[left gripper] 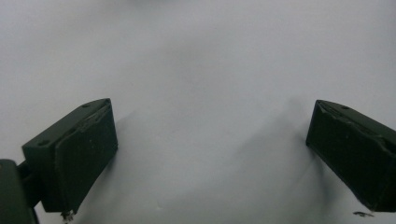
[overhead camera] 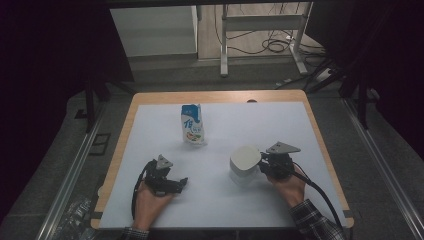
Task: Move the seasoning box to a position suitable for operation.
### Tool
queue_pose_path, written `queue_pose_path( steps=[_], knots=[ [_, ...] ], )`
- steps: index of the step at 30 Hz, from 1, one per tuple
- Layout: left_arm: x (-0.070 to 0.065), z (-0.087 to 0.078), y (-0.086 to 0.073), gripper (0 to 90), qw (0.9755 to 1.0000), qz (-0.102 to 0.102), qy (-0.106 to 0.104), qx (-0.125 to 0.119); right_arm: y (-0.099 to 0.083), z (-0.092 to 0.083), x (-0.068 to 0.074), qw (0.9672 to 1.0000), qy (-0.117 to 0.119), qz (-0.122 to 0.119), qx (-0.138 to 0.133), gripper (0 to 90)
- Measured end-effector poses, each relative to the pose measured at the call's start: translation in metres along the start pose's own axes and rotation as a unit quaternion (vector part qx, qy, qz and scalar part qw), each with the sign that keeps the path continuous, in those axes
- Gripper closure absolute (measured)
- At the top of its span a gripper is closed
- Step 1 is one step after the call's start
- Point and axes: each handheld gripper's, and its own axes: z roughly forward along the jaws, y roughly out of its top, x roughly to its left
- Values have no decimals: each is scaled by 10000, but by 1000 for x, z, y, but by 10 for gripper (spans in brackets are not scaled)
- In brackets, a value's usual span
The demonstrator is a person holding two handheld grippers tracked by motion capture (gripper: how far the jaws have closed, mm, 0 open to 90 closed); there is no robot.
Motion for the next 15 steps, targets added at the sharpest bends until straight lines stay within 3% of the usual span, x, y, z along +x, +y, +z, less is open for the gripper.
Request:
queue_pose_path(
  steps=[3,15],
  knots=[
    [0,0,0,22,10000,1,1,1,1,-7,1,9999,-51,-103,-38,636],
    [0,0,0,22,10000,-1,2,0,-1,-22,-13,9998,134,-125,87,550]
  ],
)
